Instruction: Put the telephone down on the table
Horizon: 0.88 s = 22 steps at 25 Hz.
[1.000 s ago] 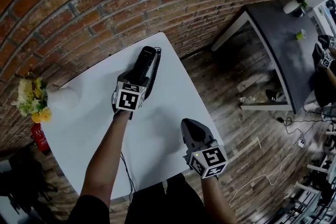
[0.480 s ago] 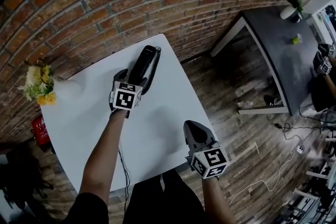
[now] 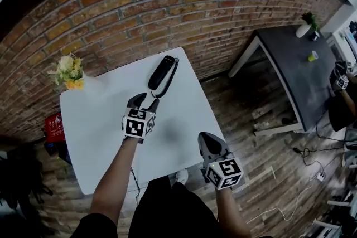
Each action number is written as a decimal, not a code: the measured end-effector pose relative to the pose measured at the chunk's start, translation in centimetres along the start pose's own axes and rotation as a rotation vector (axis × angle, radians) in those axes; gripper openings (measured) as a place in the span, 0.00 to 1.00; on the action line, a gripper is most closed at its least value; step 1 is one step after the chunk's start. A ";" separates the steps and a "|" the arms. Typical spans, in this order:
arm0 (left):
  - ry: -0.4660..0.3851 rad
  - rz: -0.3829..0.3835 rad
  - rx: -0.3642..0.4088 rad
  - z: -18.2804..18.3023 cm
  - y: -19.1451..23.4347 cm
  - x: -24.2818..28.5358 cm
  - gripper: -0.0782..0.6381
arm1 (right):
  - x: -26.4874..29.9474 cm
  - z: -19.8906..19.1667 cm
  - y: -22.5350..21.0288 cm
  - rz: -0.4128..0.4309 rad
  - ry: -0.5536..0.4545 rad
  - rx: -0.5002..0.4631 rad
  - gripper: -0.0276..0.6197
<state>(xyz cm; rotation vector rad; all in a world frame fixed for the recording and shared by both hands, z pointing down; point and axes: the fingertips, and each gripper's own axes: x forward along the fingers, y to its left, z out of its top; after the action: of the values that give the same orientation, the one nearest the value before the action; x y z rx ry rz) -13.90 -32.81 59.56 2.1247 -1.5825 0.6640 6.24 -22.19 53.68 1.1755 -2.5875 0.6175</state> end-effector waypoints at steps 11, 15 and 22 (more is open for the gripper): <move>-0.079 0.048 -0.076 -2.4 -5.4 -12.6 0.22 | -5.1 0.5 2.5 0.113 -0.029 -0.021 0.08; -0.100 0.076 -0.118 -3.8 -6.1 -16.4 0.21 | -6.1 0.9 3.7 0.151 -0.038 -0.033 0.08; -0.170 0.099 -0.150 -3.9 -6.1 -22.0 0.17 | -6.7 1.6 6.5 0.194 -0.060 -0.049 0.08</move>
<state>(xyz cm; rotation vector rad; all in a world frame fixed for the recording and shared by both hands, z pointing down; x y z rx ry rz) -13.93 -12.02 49.38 2.0491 -1.7777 0.3899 5.67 -14.68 47.91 0.9488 -2.7725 0.5605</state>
